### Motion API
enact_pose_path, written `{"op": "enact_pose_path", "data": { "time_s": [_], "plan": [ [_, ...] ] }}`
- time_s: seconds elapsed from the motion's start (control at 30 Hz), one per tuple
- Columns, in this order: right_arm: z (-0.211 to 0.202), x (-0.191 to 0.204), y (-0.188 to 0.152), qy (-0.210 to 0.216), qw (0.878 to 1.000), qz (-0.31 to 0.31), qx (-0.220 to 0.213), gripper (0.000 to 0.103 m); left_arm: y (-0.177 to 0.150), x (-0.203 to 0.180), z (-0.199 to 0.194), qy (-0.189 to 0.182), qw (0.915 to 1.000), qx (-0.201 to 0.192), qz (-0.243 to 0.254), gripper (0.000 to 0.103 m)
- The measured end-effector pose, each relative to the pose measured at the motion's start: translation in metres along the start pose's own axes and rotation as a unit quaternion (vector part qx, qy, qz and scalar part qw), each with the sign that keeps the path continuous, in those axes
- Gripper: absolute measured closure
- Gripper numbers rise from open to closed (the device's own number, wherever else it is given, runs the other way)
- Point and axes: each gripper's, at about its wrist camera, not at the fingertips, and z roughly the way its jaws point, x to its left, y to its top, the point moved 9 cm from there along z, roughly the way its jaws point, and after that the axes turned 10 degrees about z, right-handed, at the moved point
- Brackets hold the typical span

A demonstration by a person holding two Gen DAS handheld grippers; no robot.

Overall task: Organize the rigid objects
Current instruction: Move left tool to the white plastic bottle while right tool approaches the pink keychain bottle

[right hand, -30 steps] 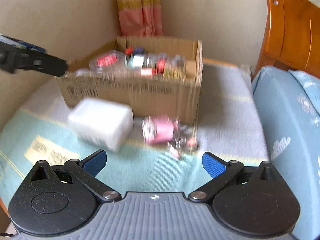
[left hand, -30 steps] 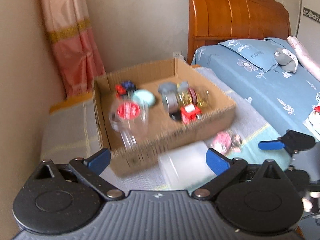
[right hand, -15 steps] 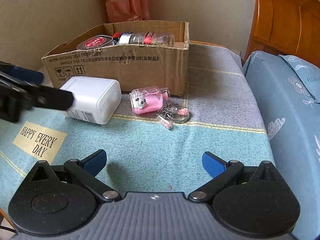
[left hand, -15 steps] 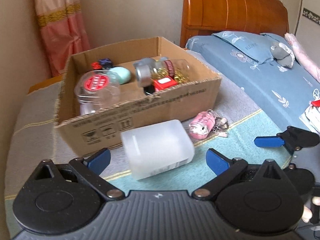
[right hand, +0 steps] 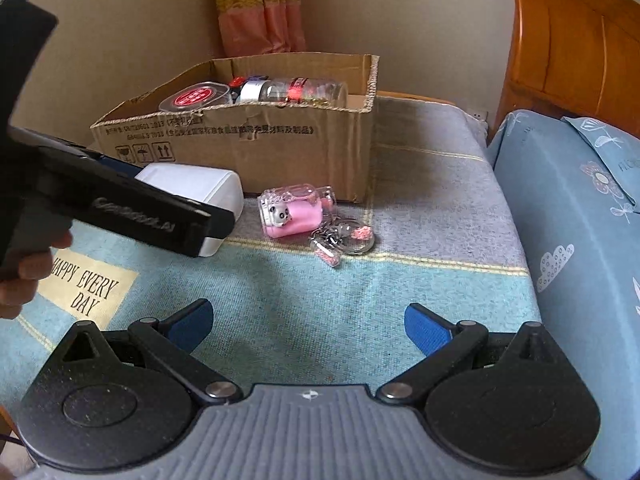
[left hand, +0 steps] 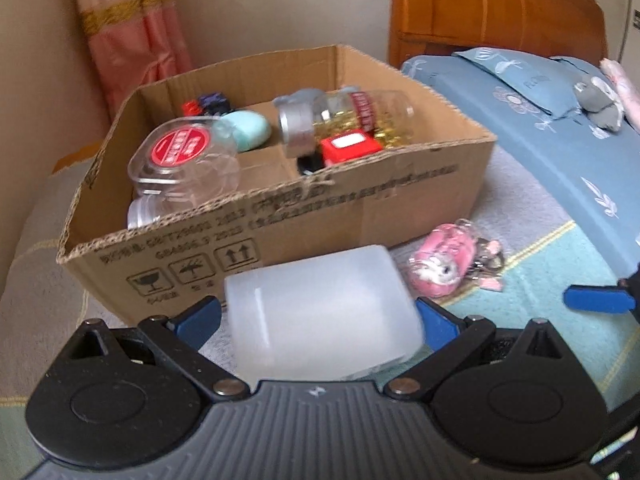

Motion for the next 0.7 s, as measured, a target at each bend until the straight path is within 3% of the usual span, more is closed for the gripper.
{"op": "enact_pose_path", "data": {
  "time_s": [0.13, 0.47, 0.7],
  "plan": [
    [0.003, 0.003, 0.0, -0.001, 1.0, -0.015, 0.0, 0.0, -0.007, 0.009, -0.002, -0.003, 0.9997, 0.0, -0.024, 0.001],
    [0.015, 0.013, 0.02, 0.01, 0.996, -0.086, -0.017, 0.0, -0.032, 0.049, -0.016, 0.055, 0.9949, 0.015, -0.084, 0.001],
    [0.04, 0.025, 0.043, 0.03, 0.993, -0.11, -0.023, 0.0, -0.04, 0.055, -0.017, 0.044, 0.9951, 0.016, -0.087, 0.001]
  ]
}}
